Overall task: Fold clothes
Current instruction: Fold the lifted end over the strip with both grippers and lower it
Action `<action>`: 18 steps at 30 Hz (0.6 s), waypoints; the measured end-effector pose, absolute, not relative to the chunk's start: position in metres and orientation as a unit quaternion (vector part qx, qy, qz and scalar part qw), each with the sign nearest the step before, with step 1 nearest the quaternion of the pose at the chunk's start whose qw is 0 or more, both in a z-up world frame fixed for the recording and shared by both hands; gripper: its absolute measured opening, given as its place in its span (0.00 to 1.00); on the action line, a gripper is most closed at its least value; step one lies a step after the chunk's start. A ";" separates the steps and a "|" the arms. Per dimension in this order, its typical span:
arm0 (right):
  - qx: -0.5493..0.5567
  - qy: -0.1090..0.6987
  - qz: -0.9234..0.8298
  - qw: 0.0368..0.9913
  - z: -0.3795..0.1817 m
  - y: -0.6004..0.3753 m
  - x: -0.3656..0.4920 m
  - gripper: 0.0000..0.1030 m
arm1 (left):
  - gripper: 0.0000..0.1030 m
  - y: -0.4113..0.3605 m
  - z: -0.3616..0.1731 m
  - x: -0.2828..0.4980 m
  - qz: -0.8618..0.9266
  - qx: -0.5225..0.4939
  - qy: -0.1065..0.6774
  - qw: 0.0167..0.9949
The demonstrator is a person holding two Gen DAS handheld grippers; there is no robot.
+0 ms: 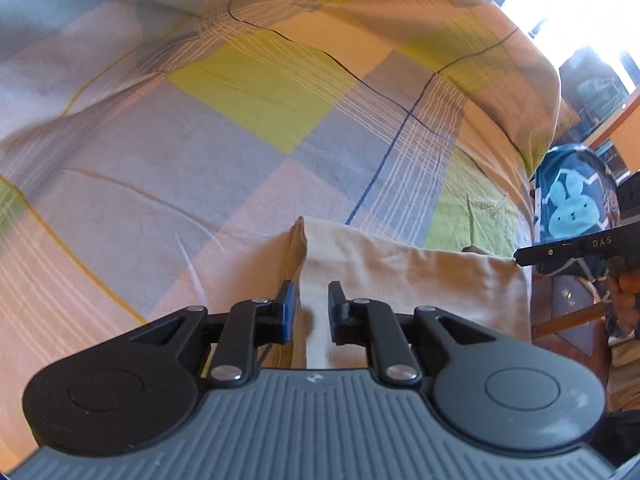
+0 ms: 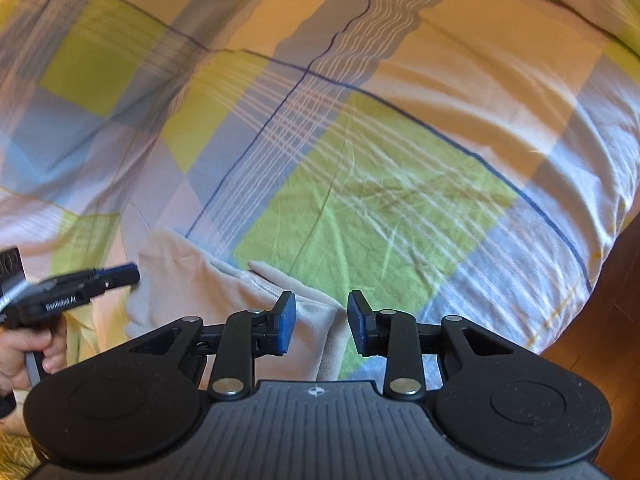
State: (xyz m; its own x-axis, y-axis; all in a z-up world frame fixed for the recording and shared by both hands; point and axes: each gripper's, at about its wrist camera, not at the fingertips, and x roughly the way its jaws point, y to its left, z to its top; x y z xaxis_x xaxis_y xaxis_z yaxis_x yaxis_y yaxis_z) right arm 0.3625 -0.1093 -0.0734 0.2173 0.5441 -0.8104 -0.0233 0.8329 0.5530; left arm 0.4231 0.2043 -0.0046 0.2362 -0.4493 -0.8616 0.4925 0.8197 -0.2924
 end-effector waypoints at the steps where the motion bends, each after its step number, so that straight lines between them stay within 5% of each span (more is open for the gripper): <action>1: 0.205 0.600 0.190 0.750 -0.074 -0.105 0.362 0.28 | 0.11 0.200 -0.008 0.425 -0.302 0.024 0.542 0.784; 3: 0.179 0.601 0.193 0.755 -0.069 -0.098 0.359 0.14 | 0.11 0.192 -0.016 0.426 -0.299 0.041 0.546 0.782; 5: 0.146 0.600 0.192 0.763 -0.067 -0.096 0.356 0.10 | 0.10 0.183 -0.024 0.424 -0.295 0.075 0.551 0.777; 18: 0.145 0.593 0.172 0.773 -0.035 -0.091 0.364 0.19 | 0.11 0.193 -0.010 0.400 -0.270 0.141 0.519 0.799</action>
